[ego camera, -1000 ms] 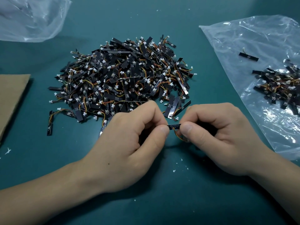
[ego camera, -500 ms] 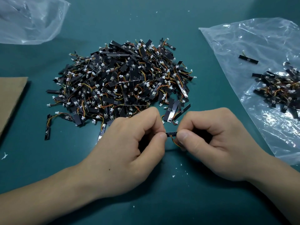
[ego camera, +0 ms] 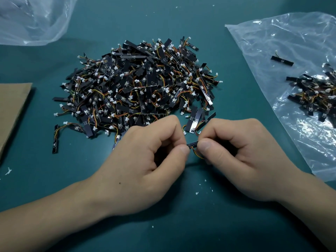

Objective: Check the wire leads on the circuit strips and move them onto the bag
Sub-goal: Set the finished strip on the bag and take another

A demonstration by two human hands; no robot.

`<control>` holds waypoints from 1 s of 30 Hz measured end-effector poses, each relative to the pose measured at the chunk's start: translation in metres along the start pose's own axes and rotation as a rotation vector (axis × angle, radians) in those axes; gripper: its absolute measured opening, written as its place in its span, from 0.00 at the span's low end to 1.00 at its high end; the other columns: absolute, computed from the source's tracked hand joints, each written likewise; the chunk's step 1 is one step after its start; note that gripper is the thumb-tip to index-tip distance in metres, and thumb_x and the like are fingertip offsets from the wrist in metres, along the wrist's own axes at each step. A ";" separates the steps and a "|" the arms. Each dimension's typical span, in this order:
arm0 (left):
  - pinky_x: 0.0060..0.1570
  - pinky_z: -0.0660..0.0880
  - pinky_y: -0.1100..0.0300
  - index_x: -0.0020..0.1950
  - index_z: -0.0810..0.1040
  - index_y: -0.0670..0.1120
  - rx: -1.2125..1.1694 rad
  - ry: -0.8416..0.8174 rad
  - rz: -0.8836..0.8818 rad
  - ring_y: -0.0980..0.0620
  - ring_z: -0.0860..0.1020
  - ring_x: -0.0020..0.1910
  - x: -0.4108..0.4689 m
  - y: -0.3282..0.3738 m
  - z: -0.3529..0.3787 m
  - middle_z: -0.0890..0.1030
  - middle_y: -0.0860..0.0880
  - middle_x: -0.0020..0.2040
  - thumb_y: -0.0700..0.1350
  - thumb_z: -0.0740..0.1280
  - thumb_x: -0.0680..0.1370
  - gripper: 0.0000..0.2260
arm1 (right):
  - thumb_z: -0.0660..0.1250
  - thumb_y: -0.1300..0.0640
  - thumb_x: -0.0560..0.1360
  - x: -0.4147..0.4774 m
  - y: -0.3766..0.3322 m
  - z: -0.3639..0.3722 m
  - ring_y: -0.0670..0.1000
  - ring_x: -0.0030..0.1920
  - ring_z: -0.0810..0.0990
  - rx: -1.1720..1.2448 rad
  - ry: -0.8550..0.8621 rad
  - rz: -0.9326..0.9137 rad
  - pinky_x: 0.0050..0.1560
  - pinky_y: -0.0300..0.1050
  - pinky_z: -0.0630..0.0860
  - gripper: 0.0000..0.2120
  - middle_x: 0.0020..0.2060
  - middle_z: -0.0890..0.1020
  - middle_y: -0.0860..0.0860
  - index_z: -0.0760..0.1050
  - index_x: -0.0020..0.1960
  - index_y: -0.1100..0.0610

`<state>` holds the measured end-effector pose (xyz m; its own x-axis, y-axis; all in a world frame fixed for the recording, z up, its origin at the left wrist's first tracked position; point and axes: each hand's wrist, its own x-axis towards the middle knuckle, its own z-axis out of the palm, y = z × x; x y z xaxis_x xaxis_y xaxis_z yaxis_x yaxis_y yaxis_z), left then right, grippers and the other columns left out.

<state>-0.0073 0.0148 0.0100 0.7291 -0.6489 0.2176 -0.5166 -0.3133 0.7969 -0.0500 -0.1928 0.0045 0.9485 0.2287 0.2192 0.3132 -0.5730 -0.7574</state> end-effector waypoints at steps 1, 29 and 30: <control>0.28 0.64 0.65 0.40 0.71 0.51 0.018 0.008 -0.002 0.52 0.69 0.27 0.000 0.000 0.001 0.71 0.49 0.29 0.49 0.62 0.78 0.07 | 0.62 0.50 0.80 0.000 0.000 -0.001 0.48 0.29 0.73 0.017 -0.001 0.005 0.31 0.41 0.69 0.11 0.29 0.76 0.47 0.75 0.40 0.51; 0.27 0.67 0.61 0.40 0.71 0.51 -0.026 0.024 -0.022 0.51 0.70 0.27 -0.001 0.000 0.005 0.74 0.48 0.29 0.49 0.62 0.78 0.07 | 0.66 0.57 0.79 -0.006 -0.003 -0.001 0.47 0.28 0.70 0.033 0.007 0.022 0.31 0.35 0.65 0.09 0.27 0.74 0.45 0.76 0.40 0.52; 0.27 0.67 0.62 0.39 0.71 0.51 -0.024 0.023 -0.019 0.51 0.70 0.27 -0.001 0.000 0.005 0.74 0.49 0.29 0.49 0.62 0.78 0.07 | 0.66 0.57 0.79 -0.006 -0.003 -0.001 0.48 0.28 0.70 0.039 0.000 0.018 0.31 0.36 0.65 0.09 0.27 0.74 0.45 0.76 0.40 0.52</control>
<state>-0.0102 0.0120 0.0074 0.7488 -0.6268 0.2153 -0.4922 -0.3084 0.8140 -0.0566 -0.1933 0.0057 0.9540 0.2182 0.2054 0.2938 -0.5462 -0.7844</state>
